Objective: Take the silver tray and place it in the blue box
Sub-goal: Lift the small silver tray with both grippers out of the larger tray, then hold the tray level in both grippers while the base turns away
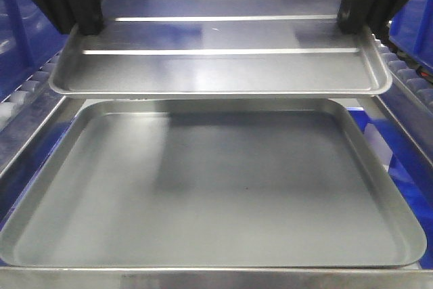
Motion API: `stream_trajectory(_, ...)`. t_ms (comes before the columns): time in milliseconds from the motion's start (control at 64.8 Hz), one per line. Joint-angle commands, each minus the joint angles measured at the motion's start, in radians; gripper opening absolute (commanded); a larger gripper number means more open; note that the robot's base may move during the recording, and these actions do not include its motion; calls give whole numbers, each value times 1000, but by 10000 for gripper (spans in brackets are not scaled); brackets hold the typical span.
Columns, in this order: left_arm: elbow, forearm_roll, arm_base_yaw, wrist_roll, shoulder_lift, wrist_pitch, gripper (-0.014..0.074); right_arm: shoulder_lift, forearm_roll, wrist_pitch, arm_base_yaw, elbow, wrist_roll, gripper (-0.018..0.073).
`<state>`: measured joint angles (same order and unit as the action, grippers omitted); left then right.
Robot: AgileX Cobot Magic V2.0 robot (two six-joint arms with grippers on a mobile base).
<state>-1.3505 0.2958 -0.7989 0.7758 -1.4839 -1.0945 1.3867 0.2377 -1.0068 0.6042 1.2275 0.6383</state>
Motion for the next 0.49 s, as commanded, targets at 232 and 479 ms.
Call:
stream_trajectory(232,-33,55,-7,-10,32,-6,-105,-32,69,14,-4,39,-17,57)
stream_trajectory(479,-33,55,-7,-10,32,-4,-105,-32,69,14,-4,39,-17,57)
